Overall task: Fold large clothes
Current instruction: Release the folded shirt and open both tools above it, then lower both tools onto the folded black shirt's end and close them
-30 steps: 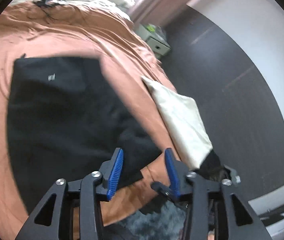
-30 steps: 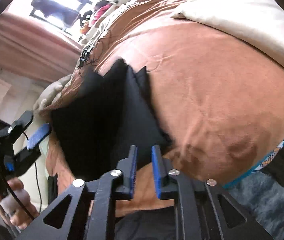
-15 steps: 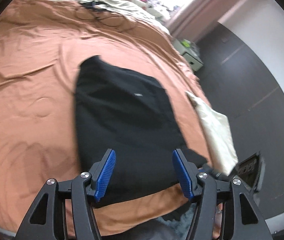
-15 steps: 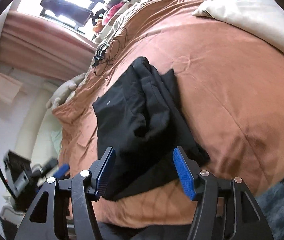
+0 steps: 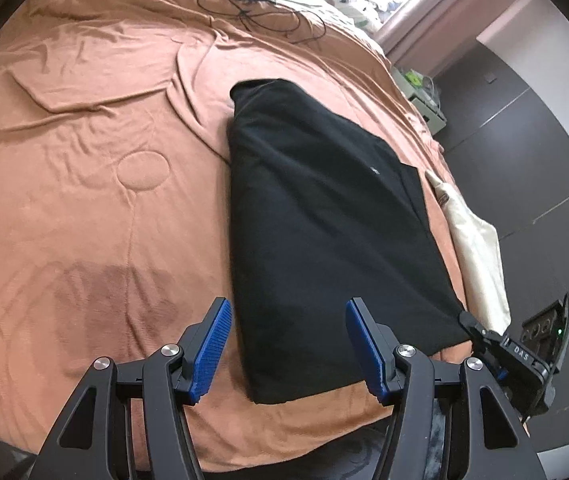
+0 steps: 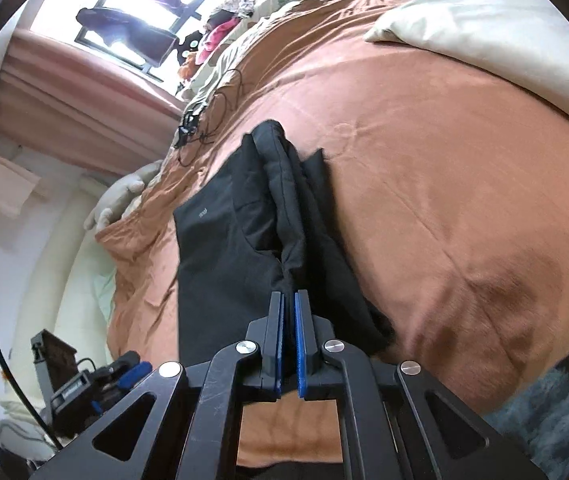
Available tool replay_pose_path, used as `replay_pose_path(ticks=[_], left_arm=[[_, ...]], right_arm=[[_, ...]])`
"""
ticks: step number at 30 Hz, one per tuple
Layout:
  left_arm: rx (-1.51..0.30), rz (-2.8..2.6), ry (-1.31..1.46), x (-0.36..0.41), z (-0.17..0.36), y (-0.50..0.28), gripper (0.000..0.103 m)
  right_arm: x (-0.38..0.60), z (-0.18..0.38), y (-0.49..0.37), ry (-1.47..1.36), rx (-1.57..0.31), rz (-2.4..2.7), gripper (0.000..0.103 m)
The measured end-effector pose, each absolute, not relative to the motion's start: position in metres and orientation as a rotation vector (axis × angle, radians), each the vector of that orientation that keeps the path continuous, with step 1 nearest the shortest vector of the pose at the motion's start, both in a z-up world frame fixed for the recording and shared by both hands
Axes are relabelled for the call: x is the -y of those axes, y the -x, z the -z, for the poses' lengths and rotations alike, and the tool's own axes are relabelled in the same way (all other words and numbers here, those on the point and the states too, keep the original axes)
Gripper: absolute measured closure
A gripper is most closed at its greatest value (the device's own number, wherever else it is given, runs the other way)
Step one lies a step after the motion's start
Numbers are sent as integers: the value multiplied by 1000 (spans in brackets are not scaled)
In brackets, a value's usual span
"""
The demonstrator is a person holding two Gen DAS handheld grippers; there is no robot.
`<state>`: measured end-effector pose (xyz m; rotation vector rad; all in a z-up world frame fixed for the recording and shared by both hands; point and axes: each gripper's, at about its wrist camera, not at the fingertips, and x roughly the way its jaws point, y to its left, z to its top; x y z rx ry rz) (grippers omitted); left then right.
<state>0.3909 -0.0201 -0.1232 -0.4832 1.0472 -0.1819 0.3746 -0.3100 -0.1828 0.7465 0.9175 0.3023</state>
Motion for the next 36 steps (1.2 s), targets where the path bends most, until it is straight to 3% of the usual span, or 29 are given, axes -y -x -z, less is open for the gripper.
replay_pose_path(ticks=[8, 14, 17, 19, 20, 28, 36], left_arm=[[-1105, 197, 453, 37, 152, -404, 42], [-1129, 190, 479, 30, 164, -412, 42], [-1108, 187, 477, 24, 159, -417, 42], [-1092, 188, 477, 22, 156, -420, 42], [-1088, 188, 476, 20, 155, -422, 42], [-1083, 171, 495, 10, 157, -444, 42], [-1084, 173, 508, 7, 163, -464, 42]], right_arm=[[322, 228, -378, -759, -988, -231, 99], [317, 218, -383, -714, -1017, -239, 95], [318, 201, -391, -671, -1005, -244, 83], [320, 190, -397, -648, -986, -244, 54], [322, 184, -402, -651, -969, -256, 50], [305, 149, -450, -553, -917, -348, 50], [272, 153, -522, -479, -967, -408, 50]])
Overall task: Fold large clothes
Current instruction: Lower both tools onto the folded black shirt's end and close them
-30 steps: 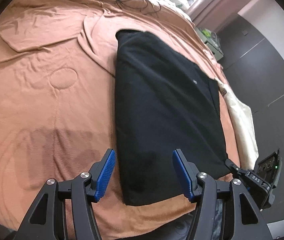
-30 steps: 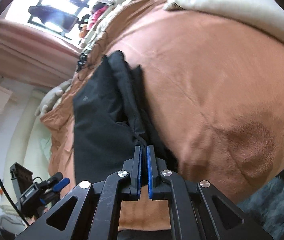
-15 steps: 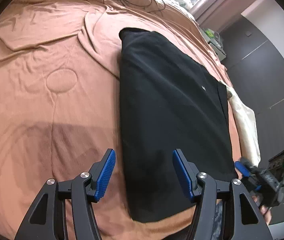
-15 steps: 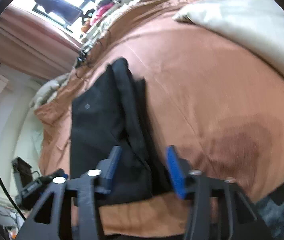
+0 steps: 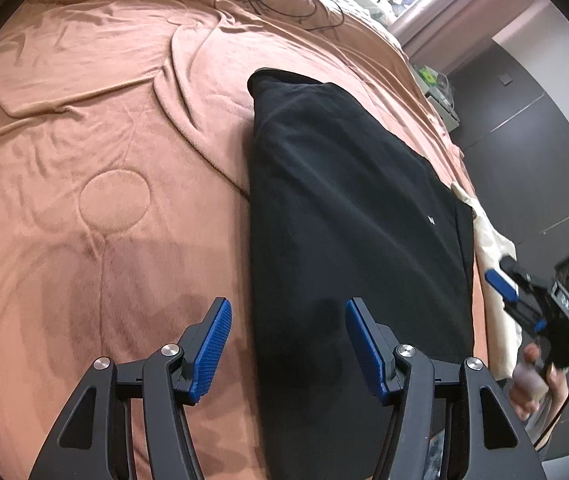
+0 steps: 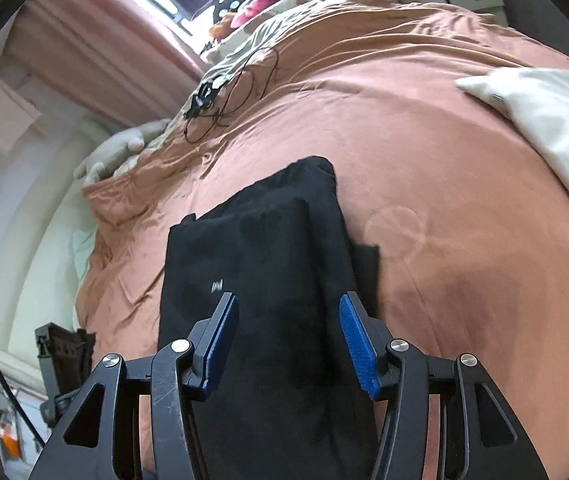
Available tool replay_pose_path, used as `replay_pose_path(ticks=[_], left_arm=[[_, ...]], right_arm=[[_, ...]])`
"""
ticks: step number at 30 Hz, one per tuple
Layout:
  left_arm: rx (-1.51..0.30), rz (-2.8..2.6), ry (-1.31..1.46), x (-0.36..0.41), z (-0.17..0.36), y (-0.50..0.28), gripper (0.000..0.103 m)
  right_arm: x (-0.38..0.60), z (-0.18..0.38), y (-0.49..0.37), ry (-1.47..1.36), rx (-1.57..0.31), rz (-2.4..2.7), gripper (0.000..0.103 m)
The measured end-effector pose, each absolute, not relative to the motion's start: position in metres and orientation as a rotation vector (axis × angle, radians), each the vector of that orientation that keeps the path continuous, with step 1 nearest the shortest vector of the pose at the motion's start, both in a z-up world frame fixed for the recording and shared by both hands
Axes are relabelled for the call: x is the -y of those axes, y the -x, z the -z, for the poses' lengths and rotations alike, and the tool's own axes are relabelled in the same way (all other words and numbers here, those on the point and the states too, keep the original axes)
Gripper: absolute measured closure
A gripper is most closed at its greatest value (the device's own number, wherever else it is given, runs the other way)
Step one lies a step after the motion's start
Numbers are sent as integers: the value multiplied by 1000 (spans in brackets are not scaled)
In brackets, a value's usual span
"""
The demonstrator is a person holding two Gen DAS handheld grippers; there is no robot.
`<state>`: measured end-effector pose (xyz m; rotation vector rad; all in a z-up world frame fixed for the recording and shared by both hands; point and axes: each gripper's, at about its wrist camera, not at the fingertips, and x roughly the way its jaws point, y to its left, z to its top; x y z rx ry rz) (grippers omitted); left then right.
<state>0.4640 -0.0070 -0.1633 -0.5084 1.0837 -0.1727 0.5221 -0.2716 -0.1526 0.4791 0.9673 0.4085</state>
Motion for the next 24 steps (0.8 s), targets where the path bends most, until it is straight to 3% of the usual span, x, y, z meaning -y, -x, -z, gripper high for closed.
replay_pose_path(ticks=[6, 8, 10, 11, 24], left_arm=[[-1094, 170, 521, 1, 171, -485, 42], [-1094, 173, 526, 0, 173, -491, 42], [-1089, 180, 527, 1, 173, -498, 42], [-1089, 182, 524, 2, 173, -501, 42], [-1077, 202, 494, 10, 173, -546, 42]], right_arm=[[256, 166, -563, -449, -1014, -421, 50], [254, 170, -571, -468, -1025, -433, 57], [254, 171, -576, -465, -1015, -441, 97], [255, 171, -578, -471, -1007, -448, 99], [289, 208, -577, -553, -1013, -357, 101]])
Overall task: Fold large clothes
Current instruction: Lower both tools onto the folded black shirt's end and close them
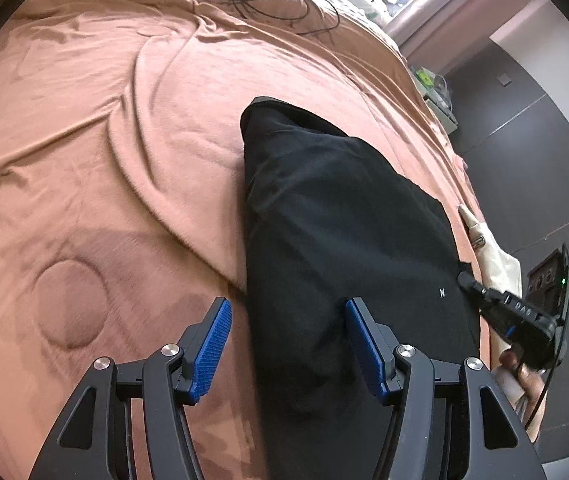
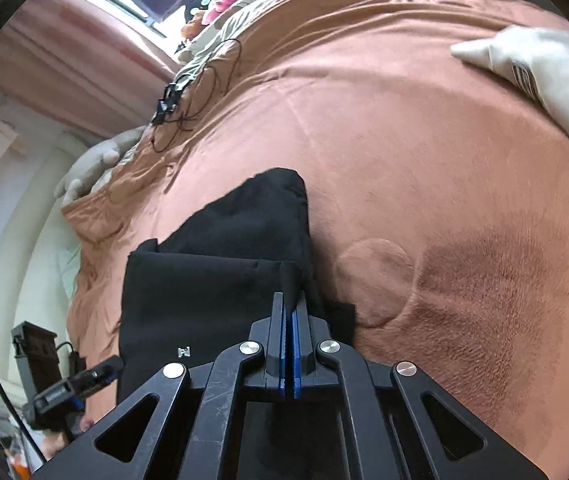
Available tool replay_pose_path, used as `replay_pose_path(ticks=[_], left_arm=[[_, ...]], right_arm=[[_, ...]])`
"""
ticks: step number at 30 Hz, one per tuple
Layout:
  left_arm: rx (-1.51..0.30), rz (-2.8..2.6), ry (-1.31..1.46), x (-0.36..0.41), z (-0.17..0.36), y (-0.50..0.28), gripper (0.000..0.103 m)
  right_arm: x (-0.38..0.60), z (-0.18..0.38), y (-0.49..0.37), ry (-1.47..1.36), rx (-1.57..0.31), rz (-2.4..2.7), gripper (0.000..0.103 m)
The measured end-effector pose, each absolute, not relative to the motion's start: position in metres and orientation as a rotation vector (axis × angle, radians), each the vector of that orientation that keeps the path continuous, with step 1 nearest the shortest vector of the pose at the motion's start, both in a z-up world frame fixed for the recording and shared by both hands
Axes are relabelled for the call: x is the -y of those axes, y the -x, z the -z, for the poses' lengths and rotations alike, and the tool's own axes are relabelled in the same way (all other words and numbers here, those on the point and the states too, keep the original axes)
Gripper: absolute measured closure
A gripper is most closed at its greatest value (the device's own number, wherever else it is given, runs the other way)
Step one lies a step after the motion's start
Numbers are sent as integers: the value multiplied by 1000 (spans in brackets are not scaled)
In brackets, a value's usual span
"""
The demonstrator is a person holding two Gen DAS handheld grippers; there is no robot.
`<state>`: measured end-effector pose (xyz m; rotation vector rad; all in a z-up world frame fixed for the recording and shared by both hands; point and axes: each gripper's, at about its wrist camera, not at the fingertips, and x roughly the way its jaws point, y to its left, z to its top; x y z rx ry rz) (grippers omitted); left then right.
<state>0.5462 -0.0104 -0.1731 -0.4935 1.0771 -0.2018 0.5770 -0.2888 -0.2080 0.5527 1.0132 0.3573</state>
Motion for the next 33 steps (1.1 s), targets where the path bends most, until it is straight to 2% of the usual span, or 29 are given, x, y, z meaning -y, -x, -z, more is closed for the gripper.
replay_pose_path(ticks=[3, 5, 8, 10, 11, 13, 14, 15, 33], left_arm=[[-1087, 203, 500, 13, 182, -553, 42], [-1094, 200, 507, 13, 188, -557, 36], [-1110, 193, 540, 10, 196, -558, 34], [-1112, 190, 551, 7, 193, -557, 34], [-1108, 186, 540, 7, 191, -557, 35], [-1105, 188, 535, 6, 188, -555, 35], [-1103, 200, 546, 6, 188, -554, 35], [-1104, 211, 555, 6, 188, -553, 35], [-1113, 259, 605, 9, 201, -565, 36]], right_arm=[[291, 217, -578, -544, -1025, -343, 102], [292, 223, -580, -535, -1040, -330, 102], [294, 224, -581, -544, -1060, -335, 103], [294, 216, -582, -546, -1065, -342, 98], [296, 213, -581, -556, -1065, -351, 93], [299, 203, -577, -557, -1054, -361, 72], [300, 199, -575, -545, -1045, -351, 53], [302, 196, -573, -537, -1038, -346, 47], [299, 248, -598, -757, -1201, -600, 46]])
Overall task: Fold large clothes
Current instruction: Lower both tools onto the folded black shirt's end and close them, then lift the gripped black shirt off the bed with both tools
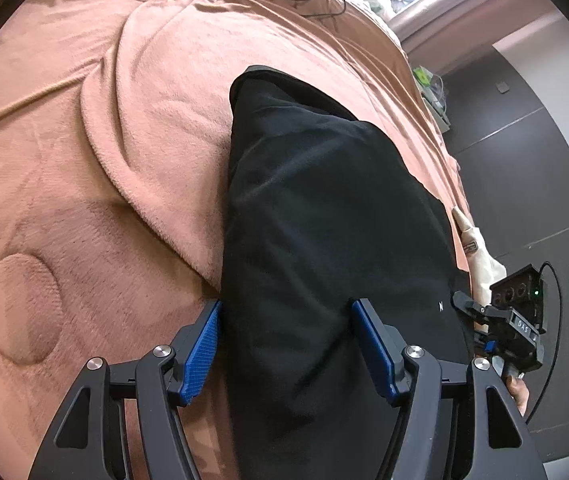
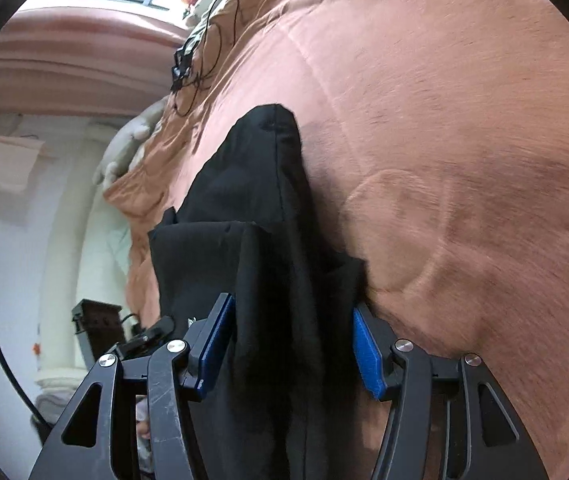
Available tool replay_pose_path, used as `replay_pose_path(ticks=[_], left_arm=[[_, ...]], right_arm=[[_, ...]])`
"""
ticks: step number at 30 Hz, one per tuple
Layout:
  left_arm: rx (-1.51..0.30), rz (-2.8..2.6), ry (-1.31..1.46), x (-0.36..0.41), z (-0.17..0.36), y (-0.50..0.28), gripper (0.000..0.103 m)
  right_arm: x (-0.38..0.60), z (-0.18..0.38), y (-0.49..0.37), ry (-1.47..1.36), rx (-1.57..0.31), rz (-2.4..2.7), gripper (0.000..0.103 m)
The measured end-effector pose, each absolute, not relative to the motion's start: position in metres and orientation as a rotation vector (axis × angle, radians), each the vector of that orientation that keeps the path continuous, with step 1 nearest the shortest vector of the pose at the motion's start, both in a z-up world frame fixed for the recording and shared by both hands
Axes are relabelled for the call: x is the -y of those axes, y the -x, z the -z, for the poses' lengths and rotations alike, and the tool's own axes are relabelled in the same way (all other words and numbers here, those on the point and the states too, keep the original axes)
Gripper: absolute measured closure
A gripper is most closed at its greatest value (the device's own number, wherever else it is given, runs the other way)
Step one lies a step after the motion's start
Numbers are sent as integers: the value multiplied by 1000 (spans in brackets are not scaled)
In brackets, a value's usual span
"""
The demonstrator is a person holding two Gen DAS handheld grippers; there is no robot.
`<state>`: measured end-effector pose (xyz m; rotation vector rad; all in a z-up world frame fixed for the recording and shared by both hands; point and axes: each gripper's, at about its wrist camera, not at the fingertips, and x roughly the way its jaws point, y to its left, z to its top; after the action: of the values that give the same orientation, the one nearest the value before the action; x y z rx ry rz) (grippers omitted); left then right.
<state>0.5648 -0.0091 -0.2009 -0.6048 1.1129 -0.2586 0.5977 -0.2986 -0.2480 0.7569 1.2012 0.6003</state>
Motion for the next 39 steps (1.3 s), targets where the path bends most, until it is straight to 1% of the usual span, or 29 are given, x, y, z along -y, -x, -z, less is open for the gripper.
replay_pose_path(ticks=[2, 3, 4, 5, 7, 9, 10, 12, 15, 18, 32, 39], left_arm=[[-1110, 258, 614, 11, 203, -566, 36], [-1110, 257, 616, 11, 203, -567, 36], [-1109, 255, 615, 12, 203, -567, 36], [-1106, 250, 613, 13, 202, -568, 38], [-1101, 240, 604, 15, 199, -566, 42], [-1089, 226, 586, 18, 194, -564, 51], [-1082, 222, 579, 19, 191, -562, 53], [-1069, 216, 560, 20, 183, -558, 60], [-1041, 212, 520, 25, 169, -551, 66], [-1017, 210, 506, 27, 153, -542, 69], [-872, 264, 504, 34, 74, -480, 74], [-818, 312, 501, 49, 46, -442, 75]], right_arm=[[294, 250, -604, -763, -1204, -621, 48], [294, 250, -605, -762, -1204, -619, 58], [292, 250, -607, -755, -1202, -616, 69], [292, 250, -607, -752, -1203, -616, 70], [291, 247, -605, -735, -1192, -599, 78], [289, 237, -599, -688, -1147, -601, 85], [288, 231, -597, -674, -1128, -607, 87], [287, 219, -591, -648, -1099, -617, 89], [284, 202, -583, -621, -1075, -610, 89], [284, 185, -575, -606, -1049, -602, 90], [289, 106, -507, -561, -916, -589, 90], [300, 63, -459, -547, -819, -579, 90]])
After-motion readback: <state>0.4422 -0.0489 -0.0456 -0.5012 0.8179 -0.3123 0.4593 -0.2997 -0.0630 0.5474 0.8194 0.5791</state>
